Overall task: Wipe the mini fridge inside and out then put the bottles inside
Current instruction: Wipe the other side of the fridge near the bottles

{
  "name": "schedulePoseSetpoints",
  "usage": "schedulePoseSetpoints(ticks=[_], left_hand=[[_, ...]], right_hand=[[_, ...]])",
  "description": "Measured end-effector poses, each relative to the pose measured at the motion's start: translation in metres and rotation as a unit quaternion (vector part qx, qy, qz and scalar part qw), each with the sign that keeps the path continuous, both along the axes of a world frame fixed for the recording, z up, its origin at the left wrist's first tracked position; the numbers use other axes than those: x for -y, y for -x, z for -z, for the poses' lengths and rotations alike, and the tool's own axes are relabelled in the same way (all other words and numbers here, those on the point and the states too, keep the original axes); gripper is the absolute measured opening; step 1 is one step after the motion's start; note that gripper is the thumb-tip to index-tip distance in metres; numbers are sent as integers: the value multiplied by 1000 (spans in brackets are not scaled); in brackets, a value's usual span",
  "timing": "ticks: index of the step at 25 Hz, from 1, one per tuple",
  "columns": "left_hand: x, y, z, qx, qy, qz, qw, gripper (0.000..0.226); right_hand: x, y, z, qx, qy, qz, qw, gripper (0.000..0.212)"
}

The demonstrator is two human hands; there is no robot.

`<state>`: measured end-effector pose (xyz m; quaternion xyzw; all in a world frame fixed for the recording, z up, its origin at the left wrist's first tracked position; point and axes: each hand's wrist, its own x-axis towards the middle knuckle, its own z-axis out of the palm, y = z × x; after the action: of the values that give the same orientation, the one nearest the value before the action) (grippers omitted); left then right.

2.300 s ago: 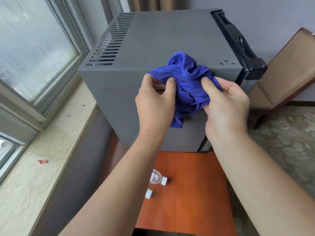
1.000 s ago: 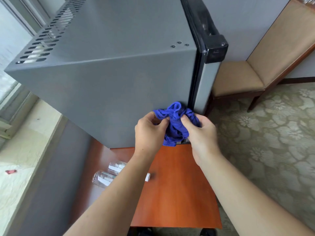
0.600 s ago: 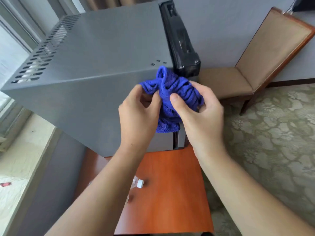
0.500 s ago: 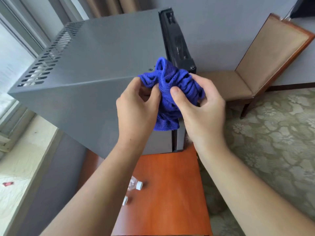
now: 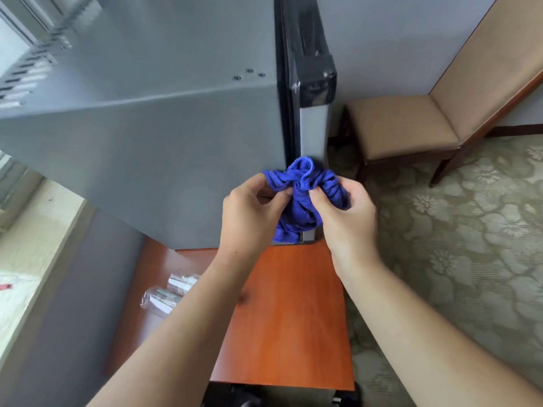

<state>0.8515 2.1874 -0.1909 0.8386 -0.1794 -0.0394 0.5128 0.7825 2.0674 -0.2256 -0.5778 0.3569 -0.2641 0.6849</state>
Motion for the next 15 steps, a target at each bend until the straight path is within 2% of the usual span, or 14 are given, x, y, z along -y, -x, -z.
schedulePoseSetpoints(ticks=[6, 9, 12, 15], left_hand=[[-11, -21, 81, -177, -11, 12, 984, 10], [-16, -31, 113, -236, -32, 38, 971, 12], [-24, -43, 133, -288, -30, 104, 952, 15], [-26, -51, 146, -395, -27, 95, 913, 14]], right_hand=[[-4, -9, 74, -101, -33, -3, 994, 33], [-8, -16, 101, -147, -52, 18, 988, 38], [-14, -25, 127, -159, -128, 50, 978, 46], [-19, -32, 151, -177, -204, 75, 960, 58]])
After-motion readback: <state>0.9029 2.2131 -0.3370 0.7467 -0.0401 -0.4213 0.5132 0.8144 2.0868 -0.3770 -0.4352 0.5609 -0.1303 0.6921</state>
